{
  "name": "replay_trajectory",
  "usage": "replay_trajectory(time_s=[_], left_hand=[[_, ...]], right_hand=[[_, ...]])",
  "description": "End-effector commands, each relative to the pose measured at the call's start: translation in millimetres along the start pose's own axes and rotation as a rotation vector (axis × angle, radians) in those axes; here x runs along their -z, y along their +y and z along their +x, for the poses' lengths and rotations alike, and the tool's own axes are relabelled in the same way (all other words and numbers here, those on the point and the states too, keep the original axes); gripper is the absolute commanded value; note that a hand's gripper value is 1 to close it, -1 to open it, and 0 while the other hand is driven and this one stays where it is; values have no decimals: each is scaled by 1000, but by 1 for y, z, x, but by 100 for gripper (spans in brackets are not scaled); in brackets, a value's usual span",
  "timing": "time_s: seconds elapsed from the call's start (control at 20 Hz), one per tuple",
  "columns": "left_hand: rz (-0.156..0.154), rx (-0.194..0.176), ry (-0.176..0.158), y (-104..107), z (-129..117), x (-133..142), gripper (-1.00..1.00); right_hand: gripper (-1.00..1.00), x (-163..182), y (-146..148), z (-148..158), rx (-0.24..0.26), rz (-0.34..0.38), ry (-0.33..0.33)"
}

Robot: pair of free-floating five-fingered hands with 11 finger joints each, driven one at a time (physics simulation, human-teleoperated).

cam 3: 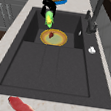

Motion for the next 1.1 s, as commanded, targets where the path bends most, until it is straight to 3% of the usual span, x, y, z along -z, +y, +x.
replay_trajectory(time_s=[0.0, 0.25, 0.3, 0.35, 0.5, 0.85, 0.9, 0.95, 1.05], left_hand=[[0, -1, -6, -1, 2, -2, 100], [-1, -3, 0, -8, -2, -2, 100], [-1, 15, -2, -21, -12, 3, 100], [4, 58, -8, -36, -13, 5, 100], [7, 88, -8, -54, -23, 10, 100], [5, 89, -5, -109, -58, 27, 100], [14, 78, -7, -110, -62, 22, 100], [4, 47, 0, -107, -63, 23, 100], [-2, 28, 3, -105, -56, 24, 100]], right_hand=[[0, 0, 0, 0, 0, 0, 0], [0, 0, 0, 0, 0, 0, 0], [0, 0, 0, 0, 0, 0, 0], [0, 0, 0, 0, 0, 0, 0], [0, 0, 0, 0, 0, 0, 0], [0, 0, 0, 0, 0, 0, 0], [0, 0, 0, 0, 0, 0, 0], [0, 0, 0, 0, 0, 0, 0], [0, 0, 0, 0, 0, 0, 0]])
